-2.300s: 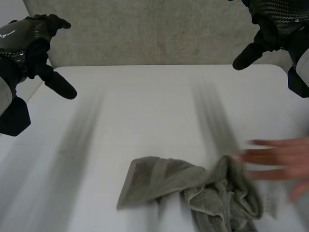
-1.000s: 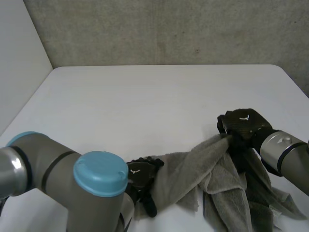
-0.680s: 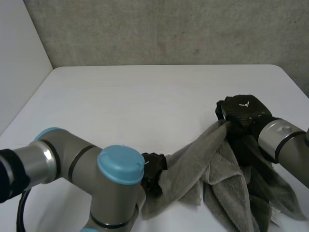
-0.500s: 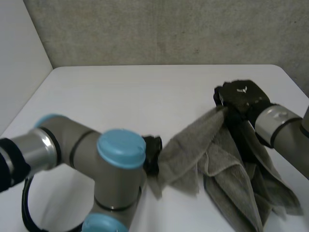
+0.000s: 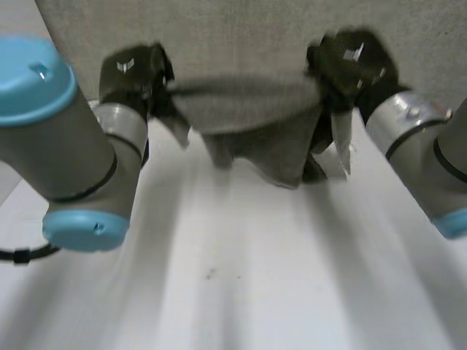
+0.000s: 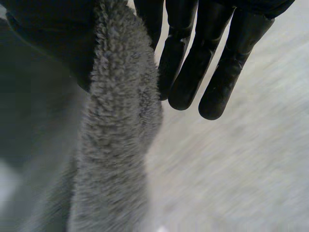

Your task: Fold the towel.

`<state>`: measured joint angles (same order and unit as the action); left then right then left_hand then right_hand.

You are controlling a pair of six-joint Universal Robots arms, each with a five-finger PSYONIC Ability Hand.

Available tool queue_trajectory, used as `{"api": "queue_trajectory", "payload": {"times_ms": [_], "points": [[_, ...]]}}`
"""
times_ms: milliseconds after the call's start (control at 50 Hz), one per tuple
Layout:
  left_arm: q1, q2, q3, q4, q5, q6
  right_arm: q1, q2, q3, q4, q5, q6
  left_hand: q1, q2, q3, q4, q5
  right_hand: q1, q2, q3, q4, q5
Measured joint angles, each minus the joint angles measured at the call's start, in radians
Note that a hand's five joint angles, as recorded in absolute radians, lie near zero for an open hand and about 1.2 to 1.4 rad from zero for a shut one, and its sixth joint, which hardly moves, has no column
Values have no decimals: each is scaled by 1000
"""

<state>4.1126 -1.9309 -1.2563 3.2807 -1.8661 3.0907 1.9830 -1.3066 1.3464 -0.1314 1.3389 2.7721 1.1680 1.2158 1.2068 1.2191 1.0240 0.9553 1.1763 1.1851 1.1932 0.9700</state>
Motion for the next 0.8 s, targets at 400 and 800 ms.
{"api": "queue_trajectory", "payload": {"times_ms": [400, 800], "points": [[222, -169, -169, -45, 19, 206, 79, 289, -11, 292, -107, -60, 10, 1, 3, 0, 0, -621, -802, -814, -827, -778], [299, -214, -158, -47, 25, 207, -216, 178, 194, 211, -127, -185, -669, -717, -708, -703, -683, -554, -708, -711, -716, -685]]}}
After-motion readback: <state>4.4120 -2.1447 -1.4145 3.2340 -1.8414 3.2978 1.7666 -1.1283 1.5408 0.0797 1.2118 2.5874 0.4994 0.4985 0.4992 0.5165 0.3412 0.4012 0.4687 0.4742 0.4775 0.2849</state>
